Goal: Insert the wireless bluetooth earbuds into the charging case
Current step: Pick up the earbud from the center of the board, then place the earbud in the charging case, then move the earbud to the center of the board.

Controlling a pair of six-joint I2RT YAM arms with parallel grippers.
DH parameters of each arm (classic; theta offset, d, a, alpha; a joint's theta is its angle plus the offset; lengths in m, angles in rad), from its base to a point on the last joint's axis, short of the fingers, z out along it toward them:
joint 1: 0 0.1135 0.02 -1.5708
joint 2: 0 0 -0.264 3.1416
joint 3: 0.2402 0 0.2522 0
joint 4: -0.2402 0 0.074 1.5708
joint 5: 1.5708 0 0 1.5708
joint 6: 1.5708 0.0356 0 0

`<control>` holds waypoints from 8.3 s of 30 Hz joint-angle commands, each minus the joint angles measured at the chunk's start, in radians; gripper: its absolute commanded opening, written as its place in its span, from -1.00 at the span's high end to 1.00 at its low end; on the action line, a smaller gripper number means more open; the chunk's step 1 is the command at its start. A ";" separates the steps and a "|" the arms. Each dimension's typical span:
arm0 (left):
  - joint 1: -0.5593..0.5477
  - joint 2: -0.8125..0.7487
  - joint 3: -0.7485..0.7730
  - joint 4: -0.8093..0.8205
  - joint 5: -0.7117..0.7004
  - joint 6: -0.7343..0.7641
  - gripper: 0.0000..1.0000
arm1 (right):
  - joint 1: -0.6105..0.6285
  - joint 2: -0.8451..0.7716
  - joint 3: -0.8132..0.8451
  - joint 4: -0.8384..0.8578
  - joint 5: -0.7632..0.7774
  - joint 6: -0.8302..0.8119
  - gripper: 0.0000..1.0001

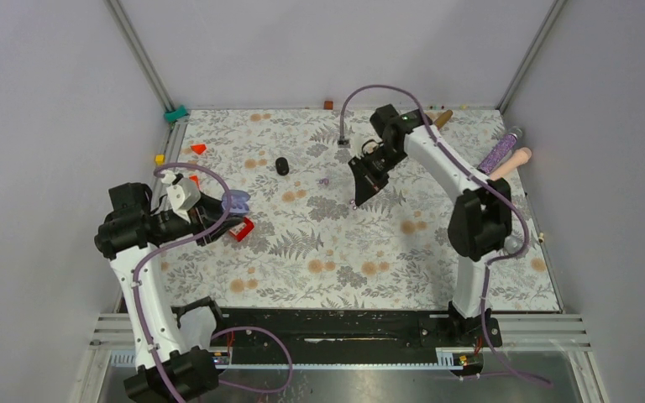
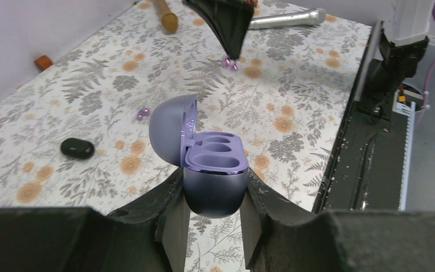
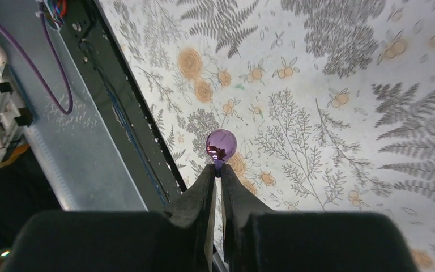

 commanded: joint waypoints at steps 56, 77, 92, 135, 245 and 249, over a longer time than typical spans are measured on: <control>-0.930 0.469 0.098 0.688 -0.232 -0.606 1.00 | 0.415 -0.528 -0.086 0.295 0.287 0.174 0.79; -0.937 0.458 0.088 0.688 -0.224 -0.591 1.00 | 0.439 -0.504 -0.109 0.324 0.344 0.149 0.79; -0.941 0.450 0.079 0.688 -0.220 -0.584 1.00 | 0.456 -0.484 -0.106 0.315 0.327 0.135 0.75; -0.798 0.268 0.120 0.588 -0.368 -0.478 1.00 | 0.104 -0.300 0.092 0.416 0.565 0.220 -0.99; -0.713 0.267 0.102 0.514 -0.167 -0.401 1.00 | -0.096 -0.237 -0.785 1.048 0.354 1.126 0.45; -0.719 0.276 0.105 0.513 -0.171 -0.401 1.00 | -0.098 -0.325 -0.912 1.157 0.356 1.202 0.45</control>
